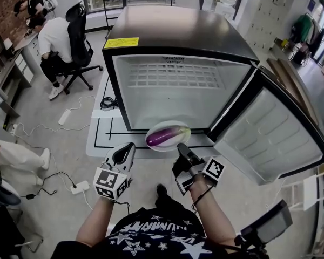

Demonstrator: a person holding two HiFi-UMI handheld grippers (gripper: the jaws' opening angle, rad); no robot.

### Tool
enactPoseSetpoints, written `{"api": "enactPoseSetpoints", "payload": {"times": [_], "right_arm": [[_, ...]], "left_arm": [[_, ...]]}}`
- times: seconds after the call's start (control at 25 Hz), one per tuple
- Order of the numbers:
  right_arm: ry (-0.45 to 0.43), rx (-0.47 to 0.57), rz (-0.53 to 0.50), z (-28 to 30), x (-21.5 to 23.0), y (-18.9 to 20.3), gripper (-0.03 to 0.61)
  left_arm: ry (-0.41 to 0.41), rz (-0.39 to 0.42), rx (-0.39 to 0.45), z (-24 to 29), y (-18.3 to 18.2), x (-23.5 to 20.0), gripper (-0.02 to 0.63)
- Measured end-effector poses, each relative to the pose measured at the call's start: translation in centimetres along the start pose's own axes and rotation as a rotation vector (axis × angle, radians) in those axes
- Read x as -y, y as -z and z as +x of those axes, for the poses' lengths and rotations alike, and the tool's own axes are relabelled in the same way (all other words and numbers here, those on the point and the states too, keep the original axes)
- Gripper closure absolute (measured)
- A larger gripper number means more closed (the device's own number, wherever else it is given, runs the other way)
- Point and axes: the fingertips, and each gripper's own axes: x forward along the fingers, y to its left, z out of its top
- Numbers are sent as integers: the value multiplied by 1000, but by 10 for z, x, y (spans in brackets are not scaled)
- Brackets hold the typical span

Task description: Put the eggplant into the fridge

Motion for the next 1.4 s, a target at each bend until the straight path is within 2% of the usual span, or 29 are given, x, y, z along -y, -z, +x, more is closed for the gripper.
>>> {"api": "enactPoseSetpoints", "payload": {"times": [0.28, 0.72, 1.4], "right_arm": [[4, -5, -9, 26, -10, -26, 557], [13, -62, -6, 67, -4, -43, 557], [103, -117, -4, 120, 30, -67, 557]], "left_arm": [[-34, -11, -9, 26, -10, -13, 604], [-86, -4, -34, 55, -4, -37, 604], [-115, -25, -43, 96, 3, -54, 604]]}}
